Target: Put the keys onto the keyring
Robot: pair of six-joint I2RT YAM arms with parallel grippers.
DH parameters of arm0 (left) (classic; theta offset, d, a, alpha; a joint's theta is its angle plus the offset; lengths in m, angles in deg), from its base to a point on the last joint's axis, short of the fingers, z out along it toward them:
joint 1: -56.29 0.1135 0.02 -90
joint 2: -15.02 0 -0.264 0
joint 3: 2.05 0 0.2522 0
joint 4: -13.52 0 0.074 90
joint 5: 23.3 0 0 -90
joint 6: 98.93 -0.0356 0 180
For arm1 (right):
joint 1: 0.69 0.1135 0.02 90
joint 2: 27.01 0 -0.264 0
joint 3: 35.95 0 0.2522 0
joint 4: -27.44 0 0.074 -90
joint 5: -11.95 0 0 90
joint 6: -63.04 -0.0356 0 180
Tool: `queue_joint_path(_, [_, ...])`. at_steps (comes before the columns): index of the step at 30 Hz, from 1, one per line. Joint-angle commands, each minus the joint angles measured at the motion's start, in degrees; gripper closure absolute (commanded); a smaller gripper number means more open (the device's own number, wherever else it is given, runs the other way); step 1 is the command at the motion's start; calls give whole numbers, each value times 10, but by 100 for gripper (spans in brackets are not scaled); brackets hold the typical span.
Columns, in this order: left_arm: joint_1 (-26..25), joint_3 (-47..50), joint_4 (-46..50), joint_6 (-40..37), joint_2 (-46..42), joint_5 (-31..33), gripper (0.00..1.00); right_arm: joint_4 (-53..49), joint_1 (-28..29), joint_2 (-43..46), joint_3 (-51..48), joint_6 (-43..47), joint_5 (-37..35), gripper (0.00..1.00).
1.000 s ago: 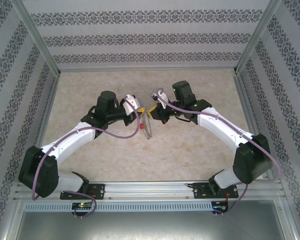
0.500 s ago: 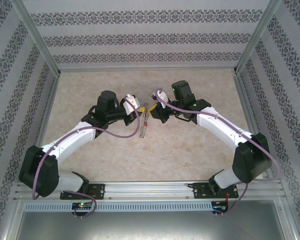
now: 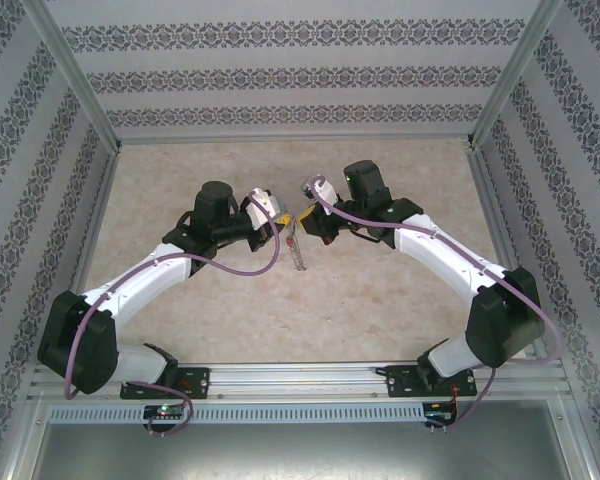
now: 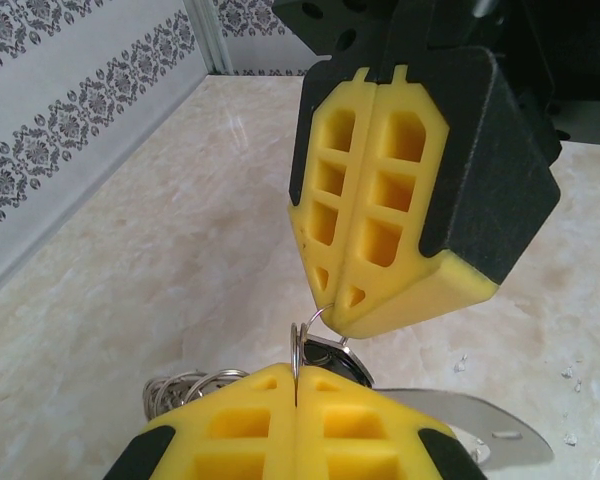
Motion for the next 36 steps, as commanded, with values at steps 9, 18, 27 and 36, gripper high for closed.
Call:
queue_joint_path(9, [-4,-8,-20,7,8,-16,100,11,12,13,16,20,31,100])
queue_joint_path(18, [-5,-10,-12,5,9,-24,100,22,12,19,13,10,13,100])
queue_joint_path(27, [-5,-9,-11,3,9,-28,100,37,4,17,14,-12,-8,100])
queue_joint_path(36, [-5,-16,-10,2,9,-29,100,36,4,13,16,-28,-20,100])
